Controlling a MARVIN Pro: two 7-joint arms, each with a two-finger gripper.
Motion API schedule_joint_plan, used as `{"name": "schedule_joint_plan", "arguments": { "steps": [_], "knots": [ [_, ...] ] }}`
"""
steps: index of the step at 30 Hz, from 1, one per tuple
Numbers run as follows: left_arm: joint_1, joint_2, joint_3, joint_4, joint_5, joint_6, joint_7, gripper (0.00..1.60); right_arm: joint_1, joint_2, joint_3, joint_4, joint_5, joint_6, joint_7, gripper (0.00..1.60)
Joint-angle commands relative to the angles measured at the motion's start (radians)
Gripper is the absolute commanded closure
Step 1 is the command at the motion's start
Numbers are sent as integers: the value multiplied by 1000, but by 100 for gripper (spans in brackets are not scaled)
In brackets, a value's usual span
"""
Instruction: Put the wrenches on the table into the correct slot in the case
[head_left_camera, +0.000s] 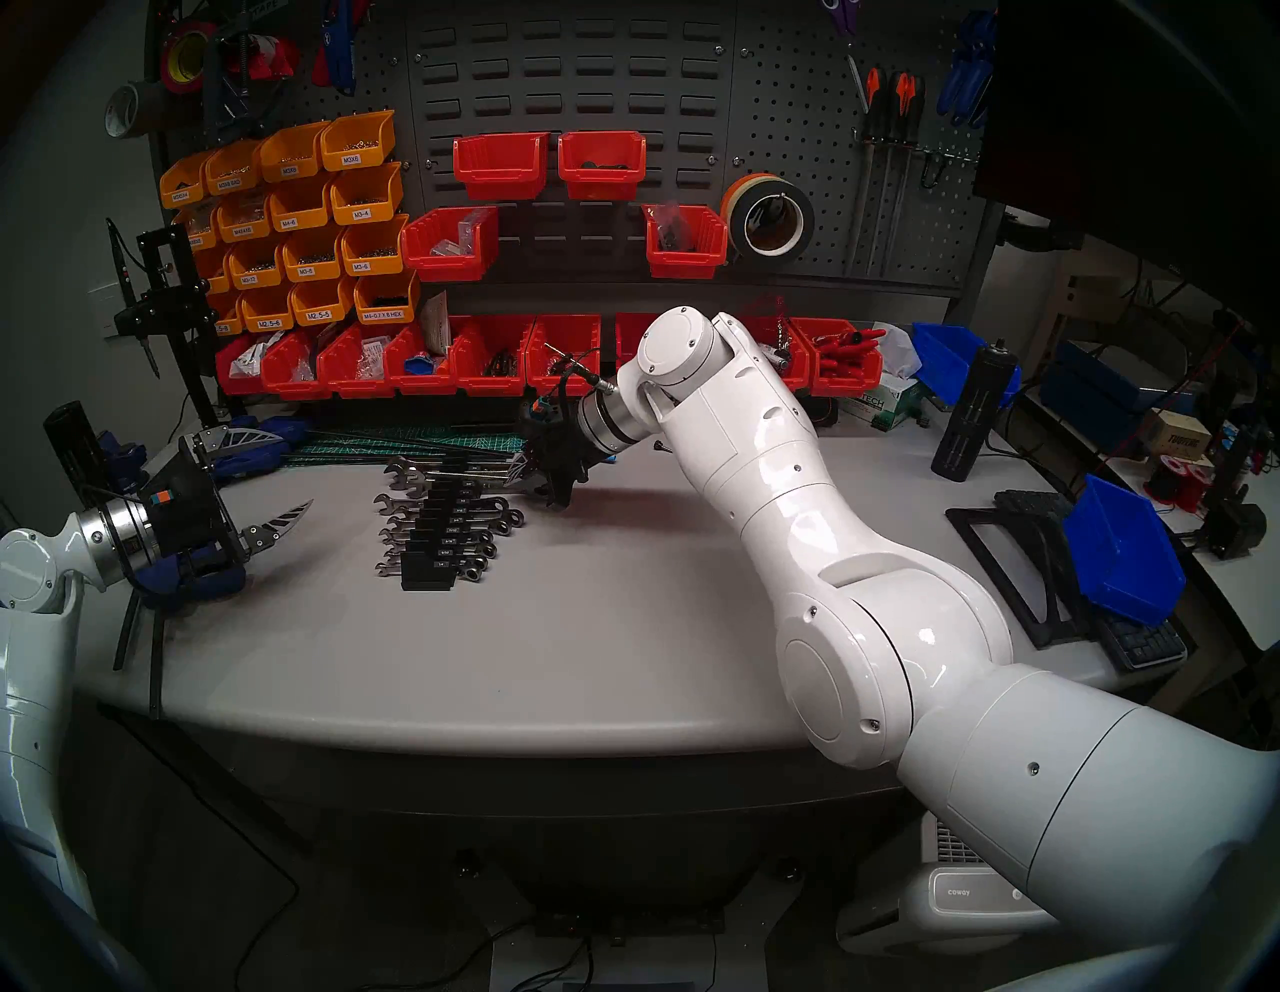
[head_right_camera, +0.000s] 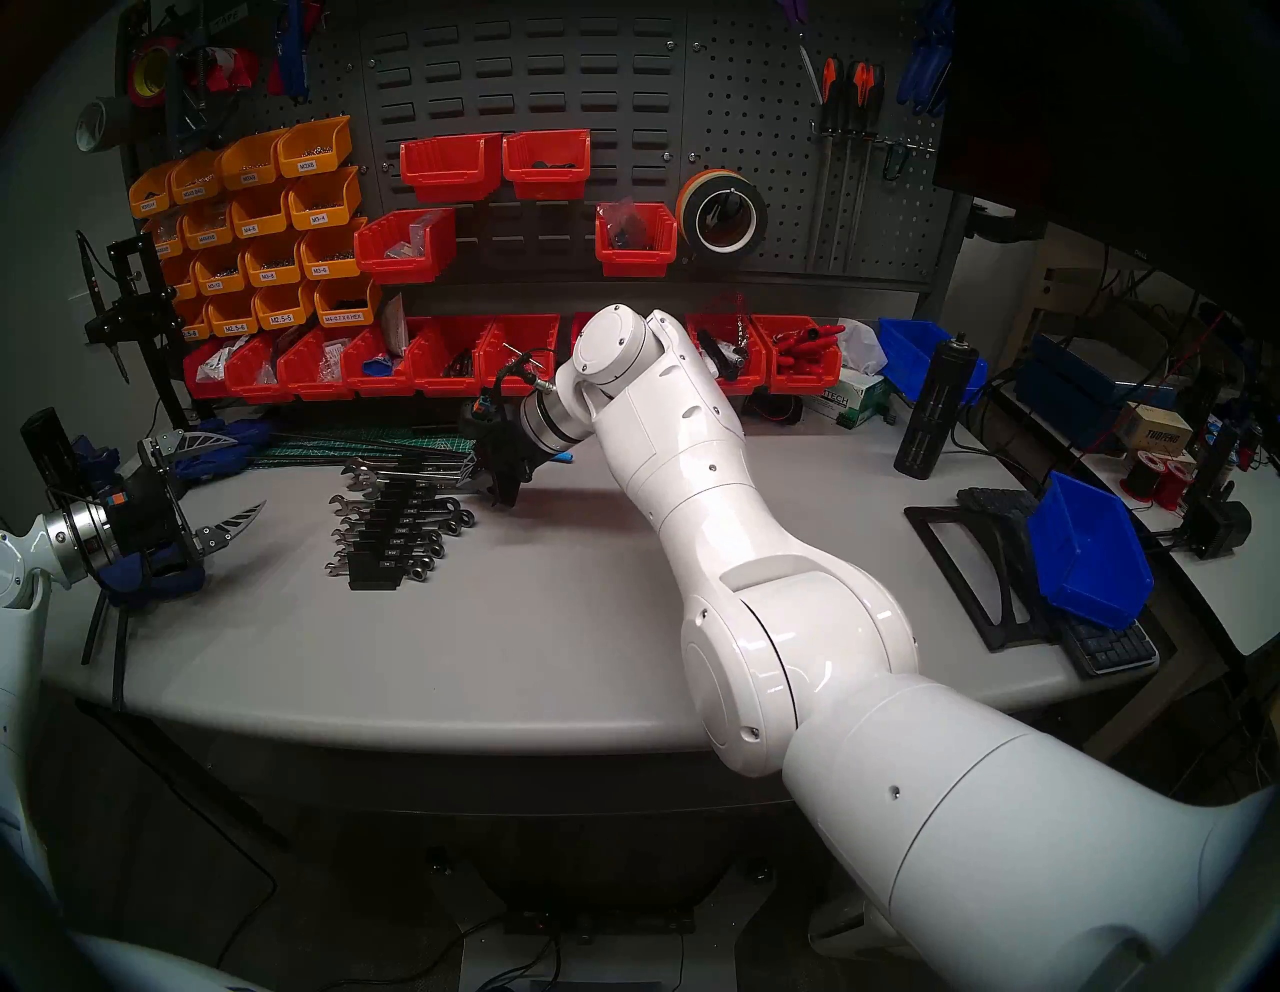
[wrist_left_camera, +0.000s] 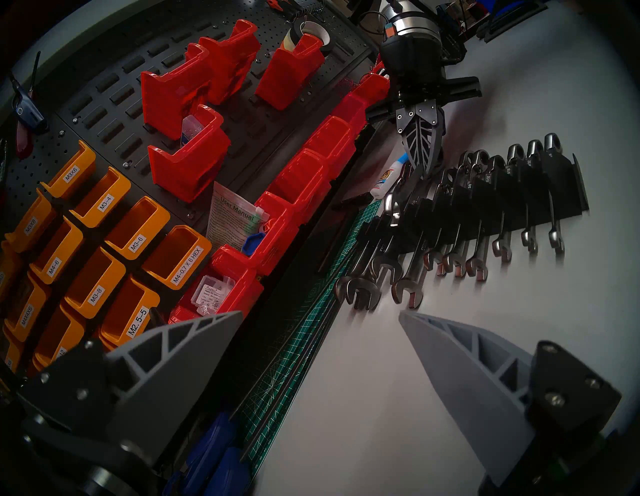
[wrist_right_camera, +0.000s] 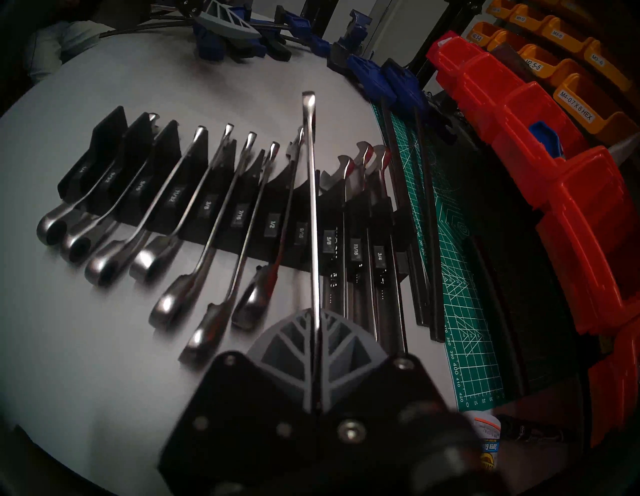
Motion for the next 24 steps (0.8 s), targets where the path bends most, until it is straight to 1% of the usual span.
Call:
{"name": "schedule_joint_plan", "arguments": {
  "steps": [1, 14, 24],
  "knots": [
    [-21, 13, -18, -13, -12, 1, 7, 0, 98, -39, 2, 32, 3, -20, -45, 160],
    [-21, 13, -18, -12, -12, 1, 7, 0, 160, -63, 3, 141, 4, -57, -82, 160],
    [-21, 13, -18, -13, -12, 1, 7, 0, 195, -70, -3, 202, -1, -85, -82, 160]
  ]
}}
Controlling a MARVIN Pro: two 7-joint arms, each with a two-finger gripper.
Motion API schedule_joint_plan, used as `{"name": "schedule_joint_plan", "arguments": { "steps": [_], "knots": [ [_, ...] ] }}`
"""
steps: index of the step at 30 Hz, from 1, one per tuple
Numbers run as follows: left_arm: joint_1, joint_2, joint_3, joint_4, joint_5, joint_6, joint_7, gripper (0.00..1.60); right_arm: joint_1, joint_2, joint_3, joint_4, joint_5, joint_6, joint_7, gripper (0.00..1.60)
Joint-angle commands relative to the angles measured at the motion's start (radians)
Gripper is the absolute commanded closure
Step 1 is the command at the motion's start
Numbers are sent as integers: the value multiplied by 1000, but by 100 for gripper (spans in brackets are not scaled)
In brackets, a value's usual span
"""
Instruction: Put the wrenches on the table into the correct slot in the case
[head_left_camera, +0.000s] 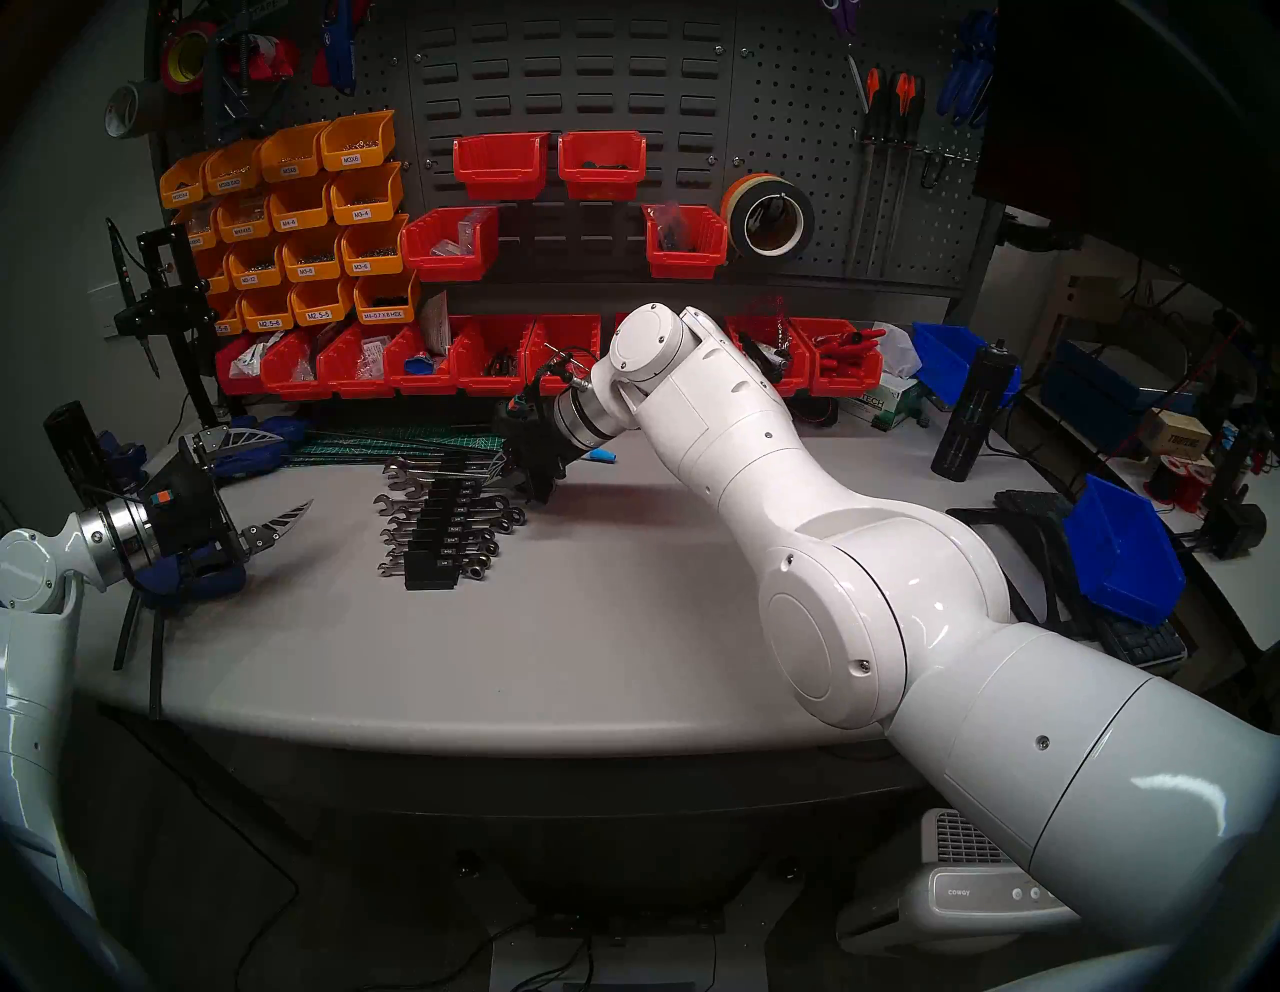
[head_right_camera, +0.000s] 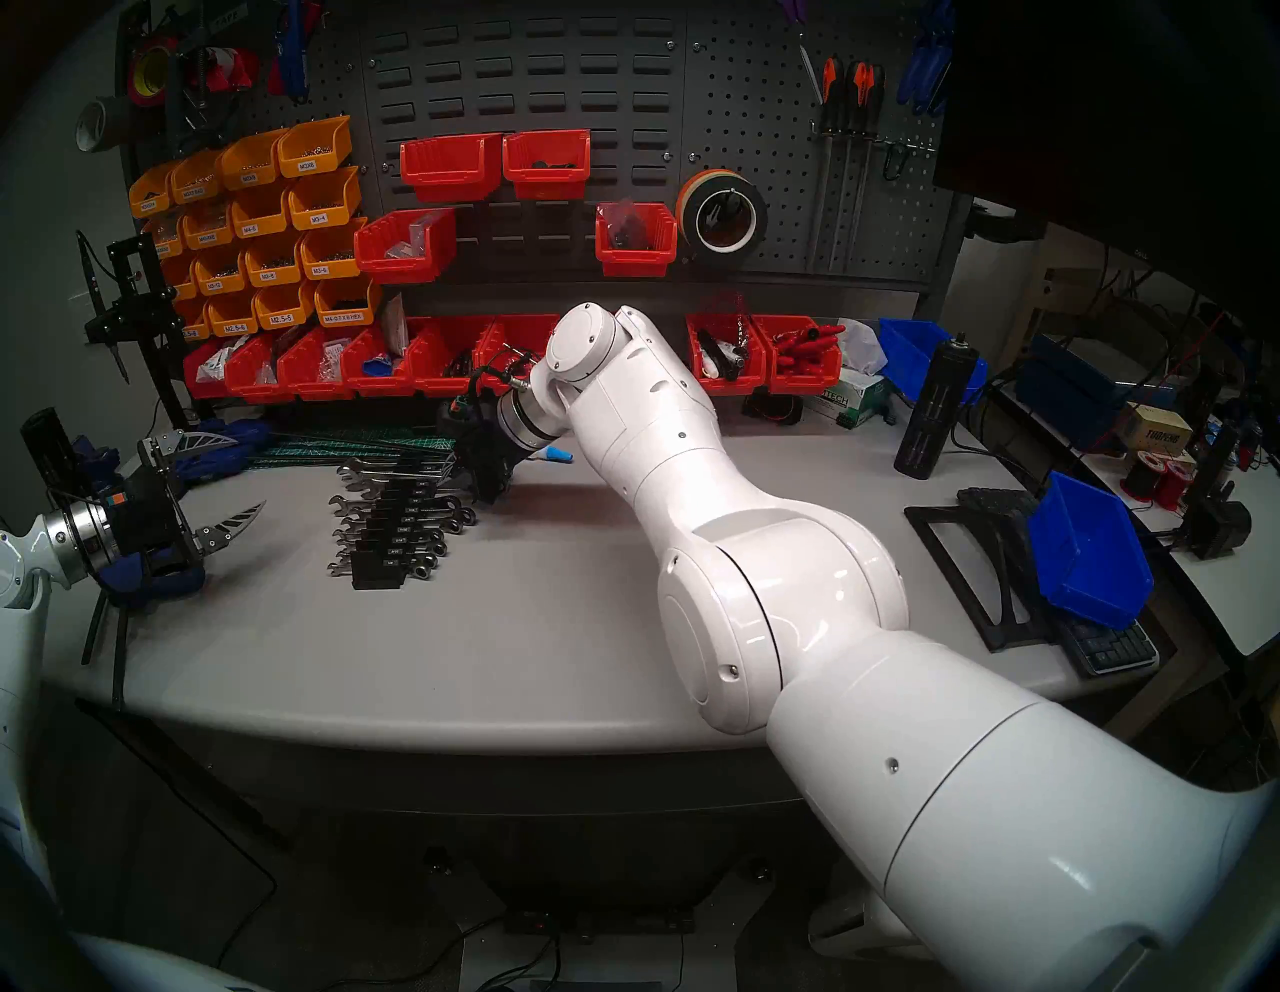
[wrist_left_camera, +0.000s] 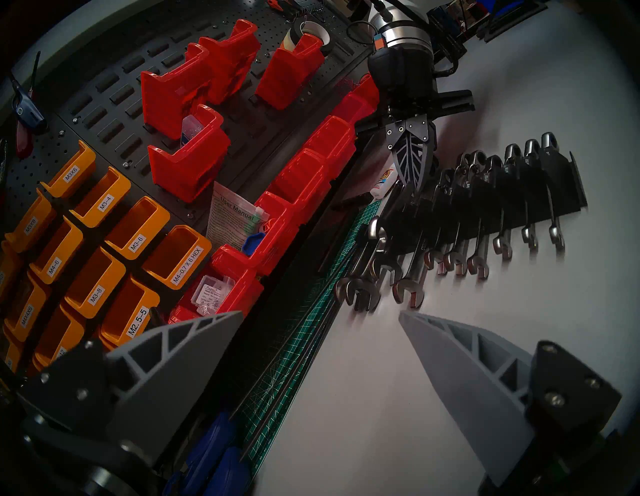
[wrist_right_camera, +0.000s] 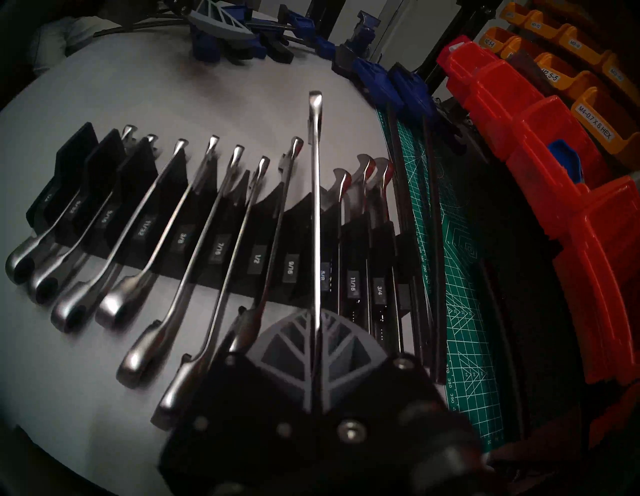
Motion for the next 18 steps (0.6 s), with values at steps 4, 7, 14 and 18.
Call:
{"name": "schedule_joint_plan", "arguments": {
  "steps": [4, 7, 14, 18],
  "knots": [
    [-21, 13, -18, -13, -13, 1, 6, 0, 96, -20, -6, 19, -5, -28, -9, 160],
    [-21, 13, -18, -13, -13, 1, 6, 0, 105, -18, -11, 28, -10, -34, 0, 160],
    [-21, 13, -18, -13, -14, 2, 6, 0, 118, -14, -20, 46, -13, -44, 14, 160],
    [-21, 13, -18, -13, -14, 2, 6, 0, 126, -13, -26, 55, -14, -47, 21, 160]
  ]
}}
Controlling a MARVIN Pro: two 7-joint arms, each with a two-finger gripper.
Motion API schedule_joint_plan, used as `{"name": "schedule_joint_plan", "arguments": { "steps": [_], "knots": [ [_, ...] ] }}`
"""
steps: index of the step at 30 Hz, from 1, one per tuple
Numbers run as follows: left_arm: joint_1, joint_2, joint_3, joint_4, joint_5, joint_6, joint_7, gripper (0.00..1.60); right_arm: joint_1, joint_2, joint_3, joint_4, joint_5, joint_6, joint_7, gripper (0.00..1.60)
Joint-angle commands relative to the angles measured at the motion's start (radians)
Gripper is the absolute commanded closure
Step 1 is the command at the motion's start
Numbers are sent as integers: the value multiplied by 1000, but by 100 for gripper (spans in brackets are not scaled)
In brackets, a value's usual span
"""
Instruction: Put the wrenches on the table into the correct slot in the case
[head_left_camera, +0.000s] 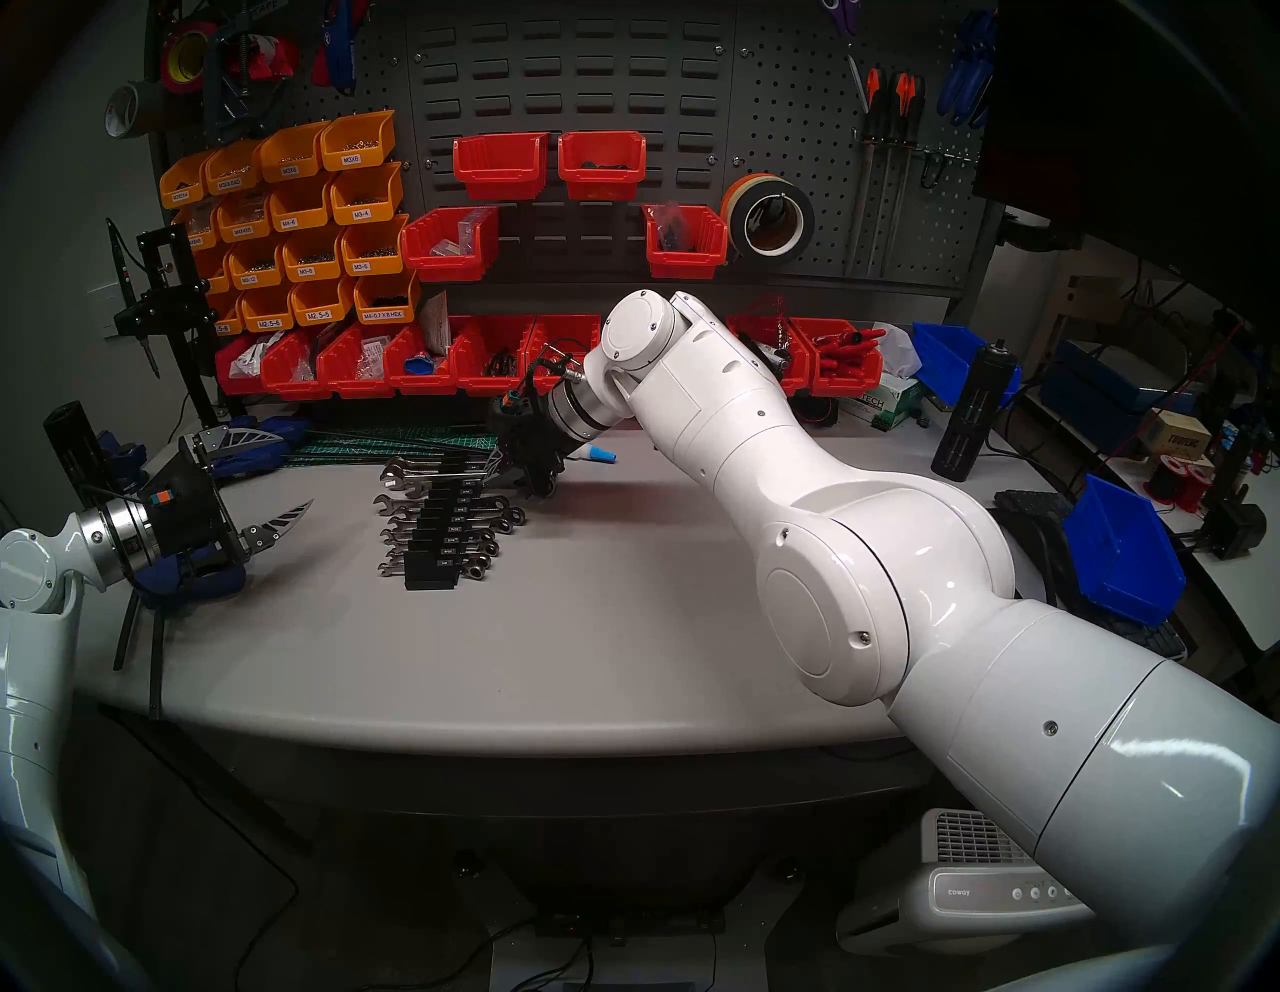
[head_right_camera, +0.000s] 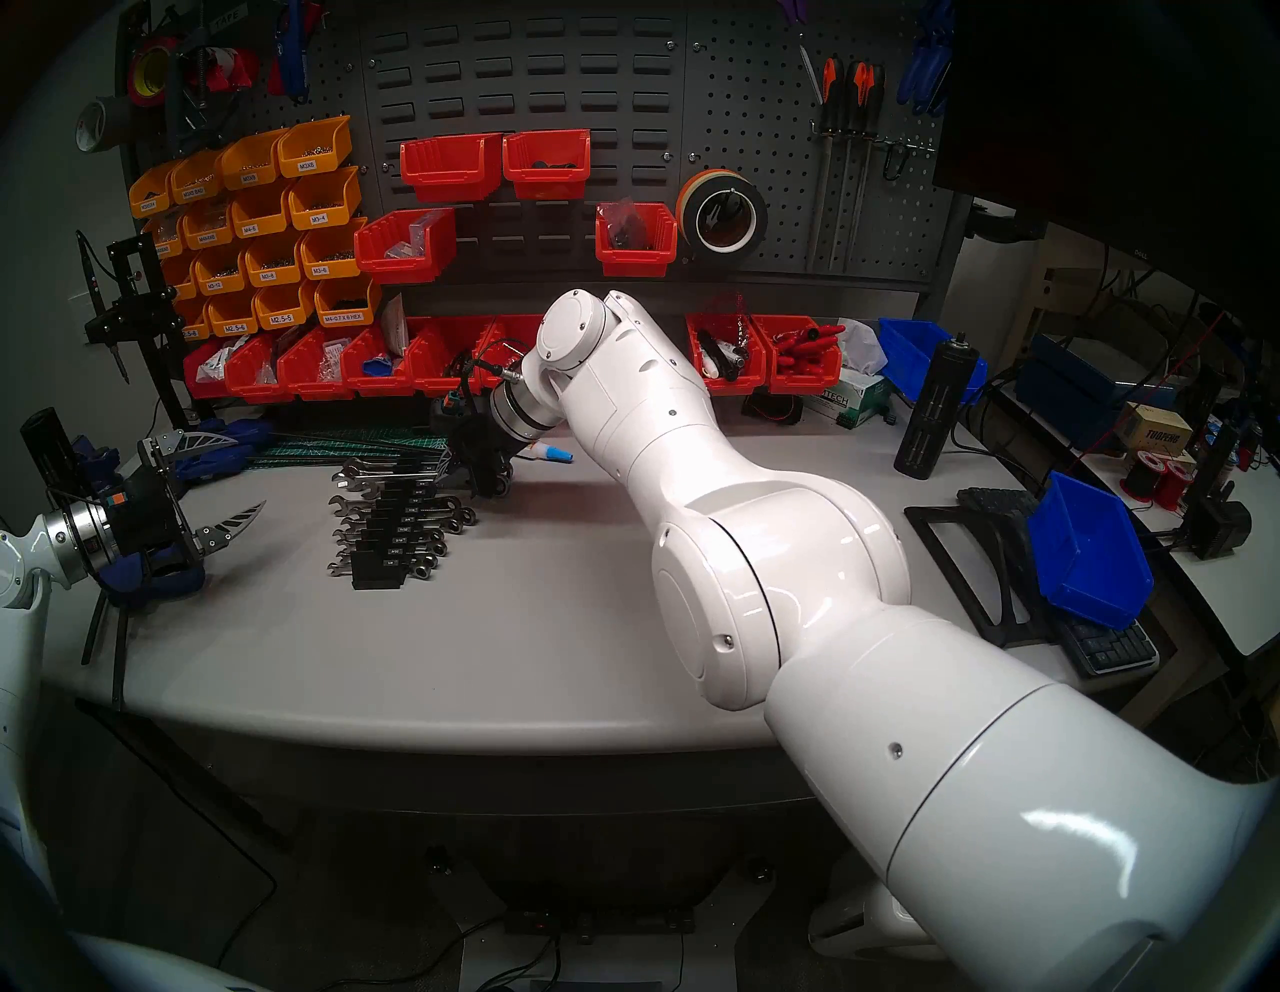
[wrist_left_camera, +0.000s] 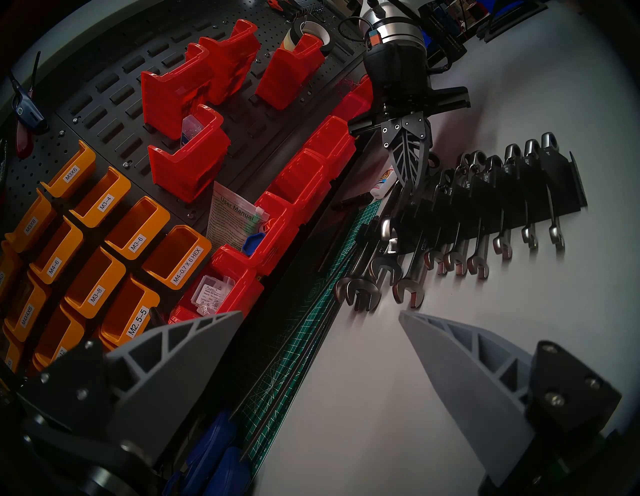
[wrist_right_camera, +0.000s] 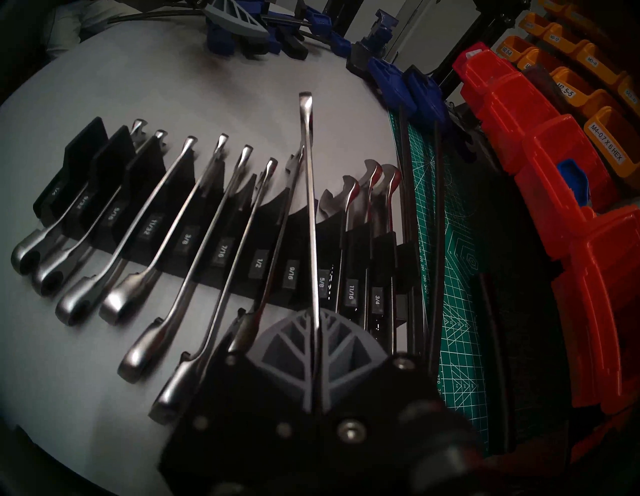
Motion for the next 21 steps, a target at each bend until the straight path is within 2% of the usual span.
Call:
{"name": "schedule_joint_plan", "arguments": {
  "steps": [1, 21],
  "knots": [
    [-21, 13, -18, -13, -14, 2, 6, 0, 69, -5, -5, -9, -4, -6, 11, 160],
    [-21, 13, -19, -13, -14, 2, 6, 0, 78, -2, -29, -4, -22, -6, 74, 160]
  ]
}}
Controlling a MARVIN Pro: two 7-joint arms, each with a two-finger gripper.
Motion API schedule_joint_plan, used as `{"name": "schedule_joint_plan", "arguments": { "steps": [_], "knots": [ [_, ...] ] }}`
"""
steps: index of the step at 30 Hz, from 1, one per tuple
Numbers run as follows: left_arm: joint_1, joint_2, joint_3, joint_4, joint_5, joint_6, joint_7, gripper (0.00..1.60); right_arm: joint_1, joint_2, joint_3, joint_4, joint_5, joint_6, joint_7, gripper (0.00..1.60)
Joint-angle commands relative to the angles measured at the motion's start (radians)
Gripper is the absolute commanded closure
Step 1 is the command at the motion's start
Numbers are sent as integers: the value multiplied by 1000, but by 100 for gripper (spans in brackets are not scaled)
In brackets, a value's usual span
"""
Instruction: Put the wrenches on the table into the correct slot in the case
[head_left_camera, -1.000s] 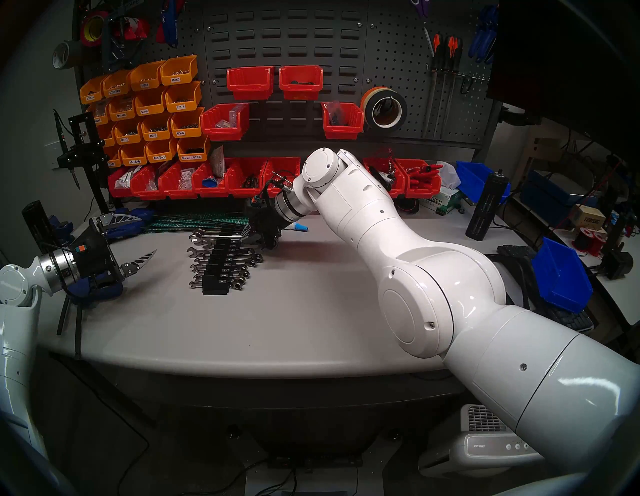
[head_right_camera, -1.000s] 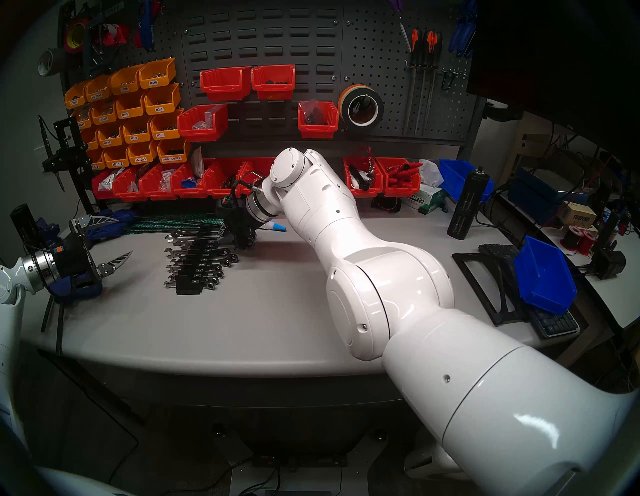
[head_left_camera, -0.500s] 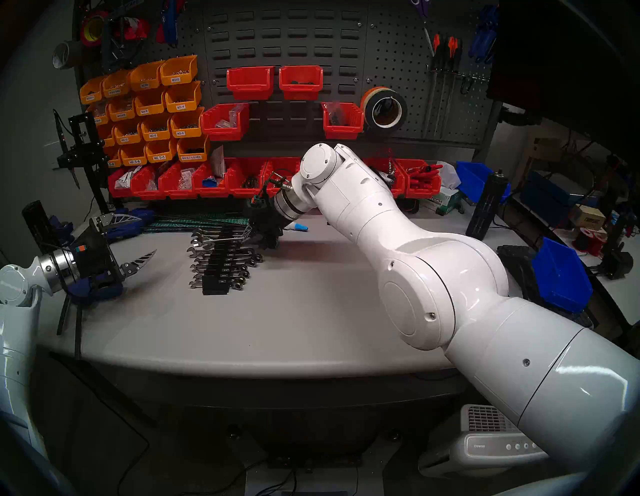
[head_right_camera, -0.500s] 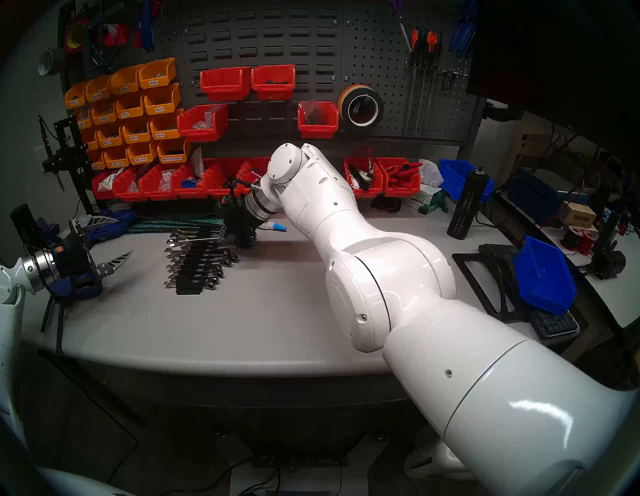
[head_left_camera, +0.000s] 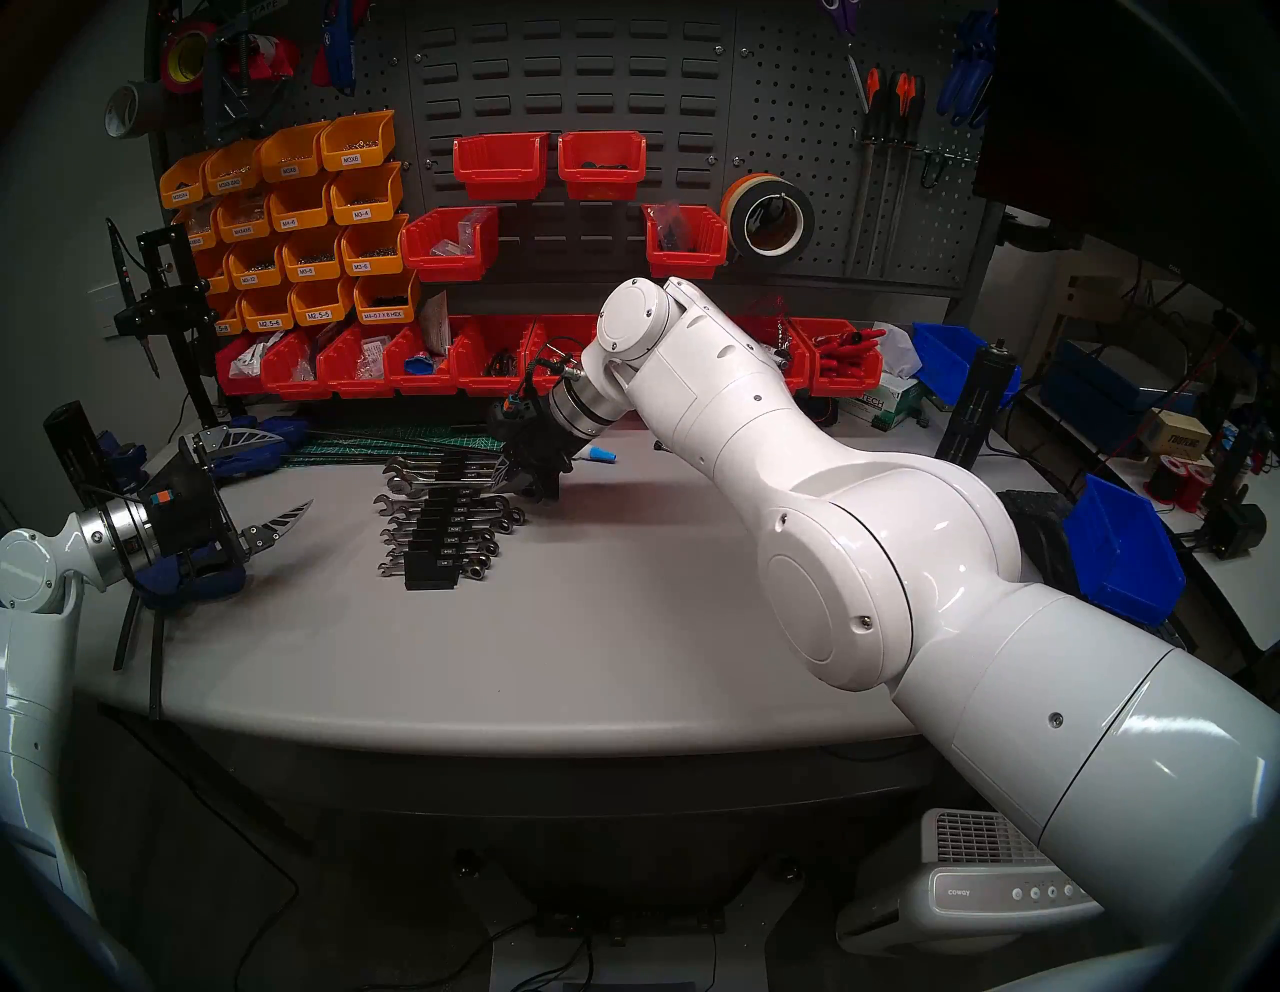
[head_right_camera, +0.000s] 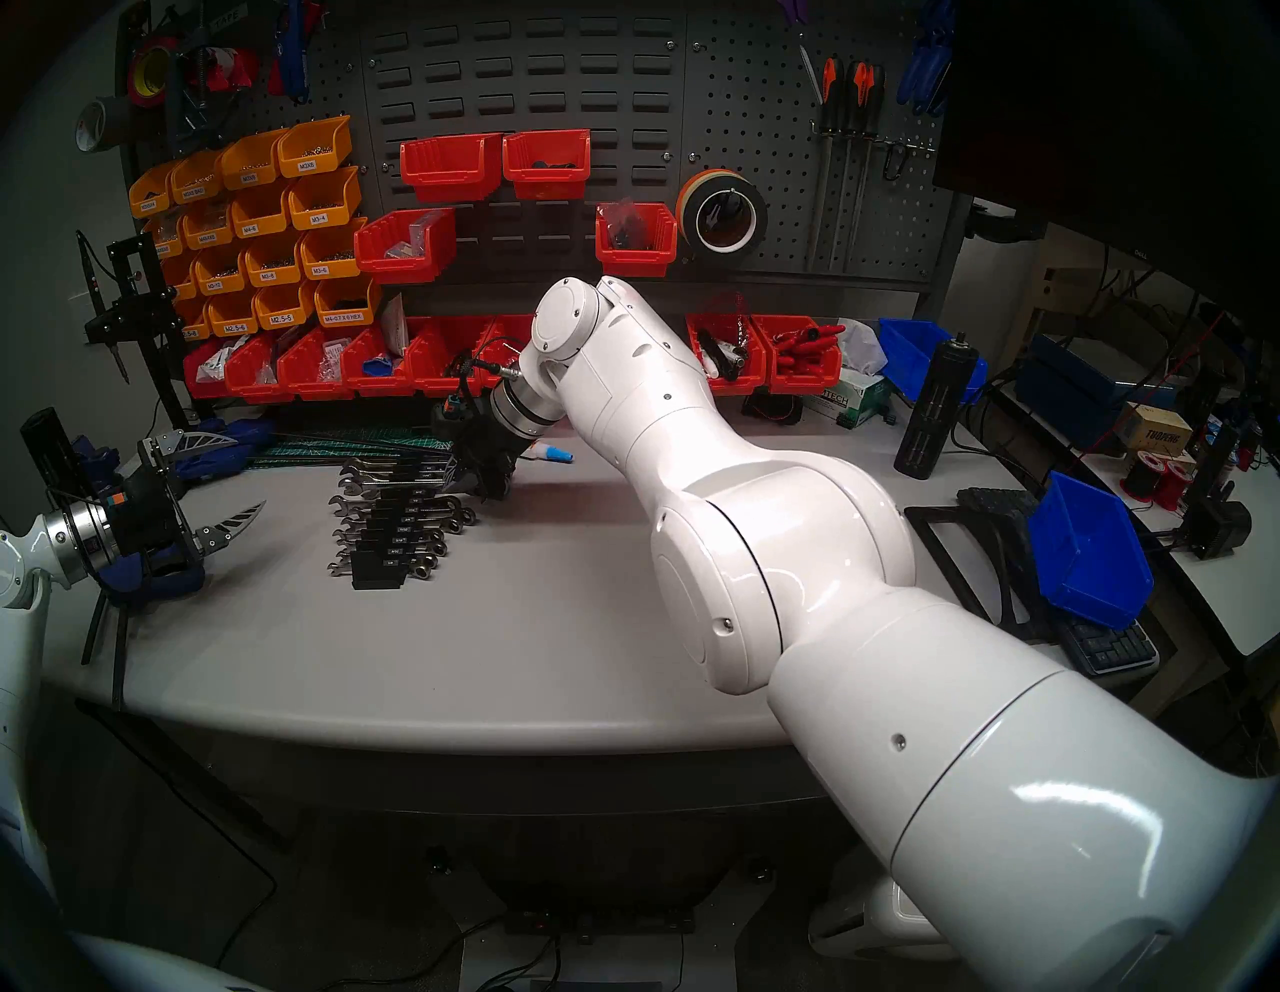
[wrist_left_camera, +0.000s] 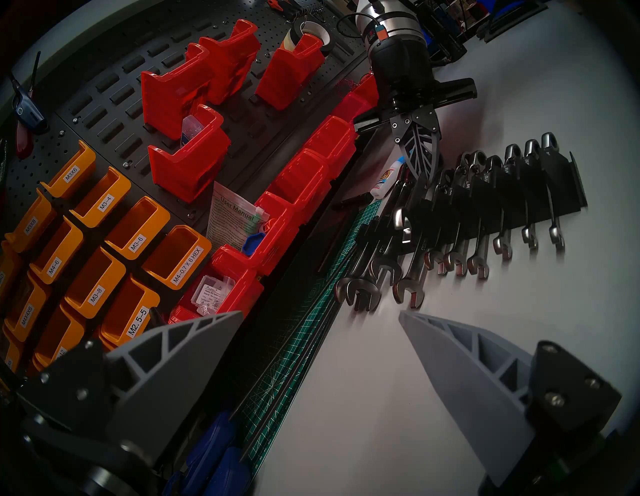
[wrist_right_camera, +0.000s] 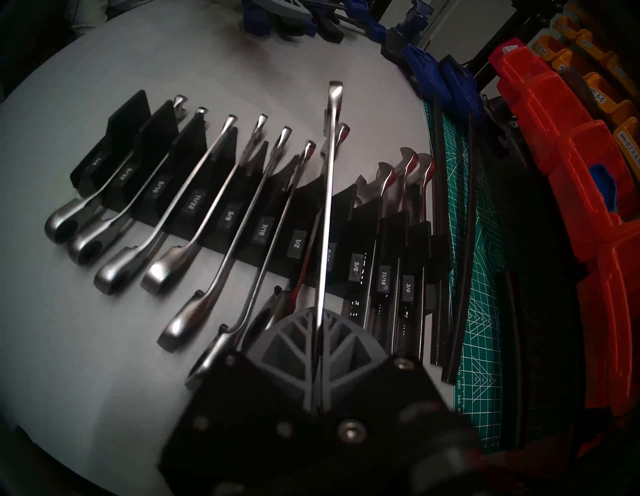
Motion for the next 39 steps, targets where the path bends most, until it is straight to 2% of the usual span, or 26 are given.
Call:
{"name": "schedule_joint_plan", "arguments": {
  "steps": [1, 24, 39],
  "knots": [
    [-21, 13, -19, -13, -14, 2, 6, 0, 42, -2, 5, -28, 1, 6, -1, 160],
    [-21, 13, -19, -13, -14, 2, 6, 0, 40, -5, 22, -18, 2, 8, -23, 160],
    [-21, 13, -18, -13, -14, 2, 6, 0, 27, -7, 45, -52, 11, 8, -40, 160]
  ]
}}
